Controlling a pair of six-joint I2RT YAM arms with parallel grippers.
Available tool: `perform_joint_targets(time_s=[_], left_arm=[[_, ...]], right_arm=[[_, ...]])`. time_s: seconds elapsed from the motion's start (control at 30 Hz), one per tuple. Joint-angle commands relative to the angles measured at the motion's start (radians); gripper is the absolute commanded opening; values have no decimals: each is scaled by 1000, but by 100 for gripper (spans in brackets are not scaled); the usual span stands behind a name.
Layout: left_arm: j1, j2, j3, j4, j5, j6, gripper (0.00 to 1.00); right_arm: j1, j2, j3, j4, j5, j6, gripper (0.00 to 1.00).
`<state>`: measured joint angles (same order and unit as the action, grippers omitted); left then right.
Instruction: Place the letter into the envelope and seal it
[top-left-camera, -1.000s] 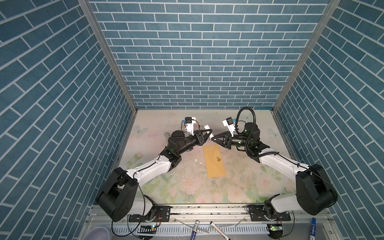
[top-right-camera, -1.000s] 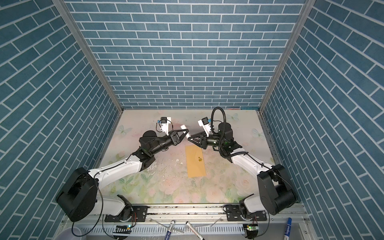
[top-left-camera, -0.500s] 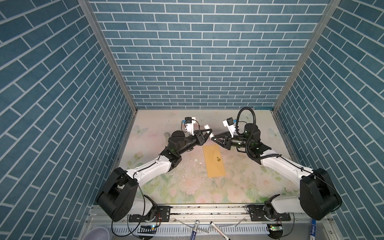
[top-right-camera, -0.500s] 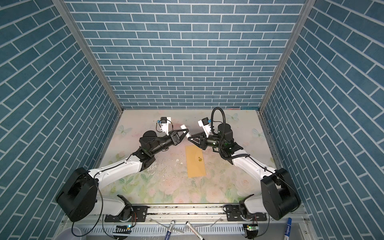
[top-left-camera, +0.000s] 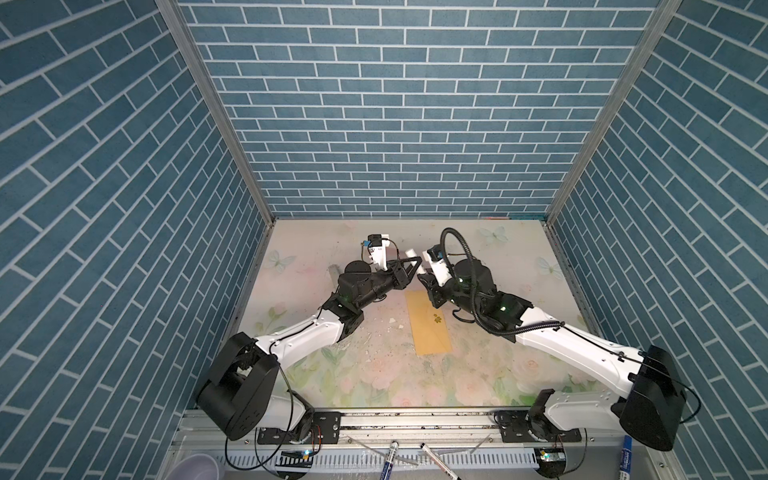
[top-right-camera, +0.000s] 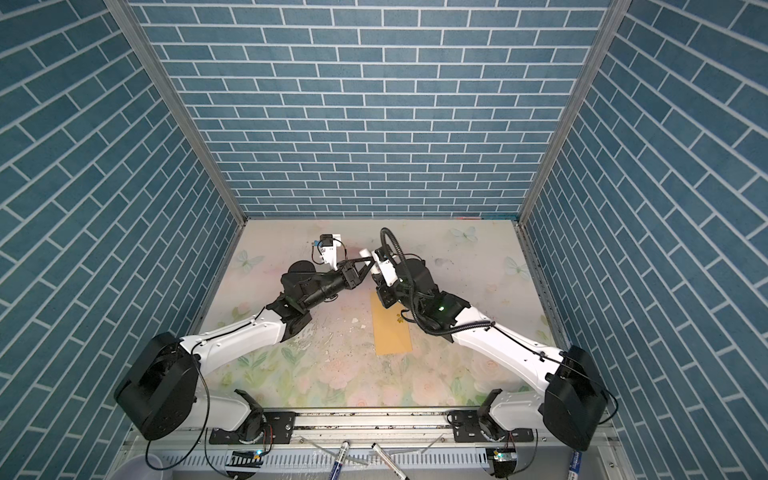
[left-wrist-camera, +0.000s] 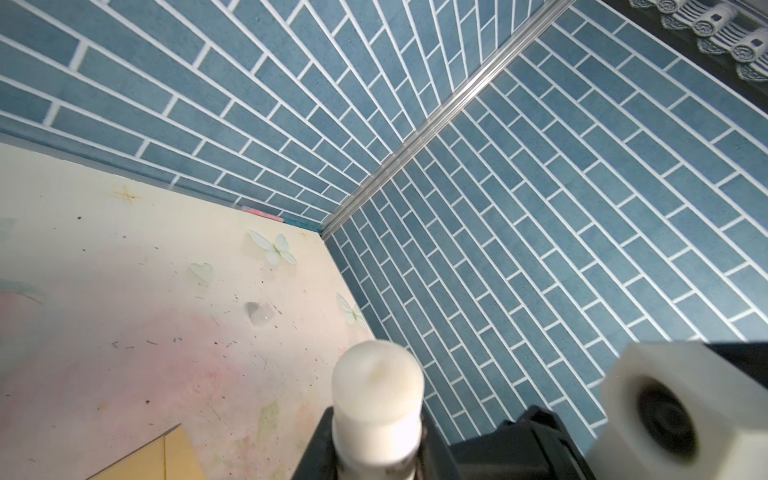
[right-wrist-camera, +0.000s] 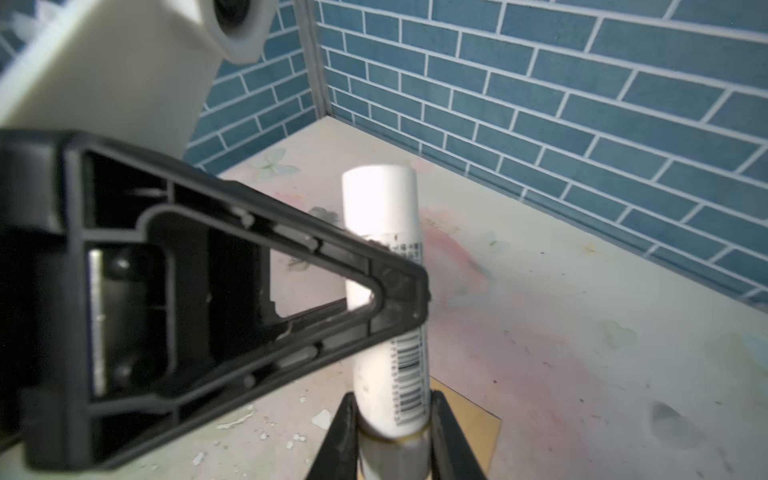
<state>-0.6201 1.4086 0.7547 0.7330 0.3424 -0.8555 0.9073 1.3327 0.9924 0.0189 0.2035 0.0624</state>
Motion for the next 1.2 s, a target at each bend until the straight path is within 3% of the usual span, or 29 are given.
perform_joint_targets(time_s=[0.0,0.13,0.3,0.4,0.57,0.7,0.77,0.93,1.17], left_arm=[[-6,7,17,-1,16,18,0],[-6,10,16,3,14,13,0],[-7,5,12,-4,10,16,0],[-6,0,10,-4,10,16,0],[3,-8,16,-4,31,13,0],[8,-27,25,-19,46,21,0],[9,-35,28,-23,55,26,0],[10,-39,31,-17,72,18,0],[10,-34,31,-1,85,4,0]], right_arm=[[54,94,89,1,494,-141,0],[115,210,142,62,667,-241,0],[114,202,126,65,556,-197,0],[80,132,76,63,360,-136,9],[-85,-3,-19,48,-185,14,51],[-224,-73,-103,108,-594,107,74],[-289,-78,-123,135,-764,158,75],[-387,-38,-183,299,-1010,298,72],[-417,60,-198,509,-1161,444,58]])
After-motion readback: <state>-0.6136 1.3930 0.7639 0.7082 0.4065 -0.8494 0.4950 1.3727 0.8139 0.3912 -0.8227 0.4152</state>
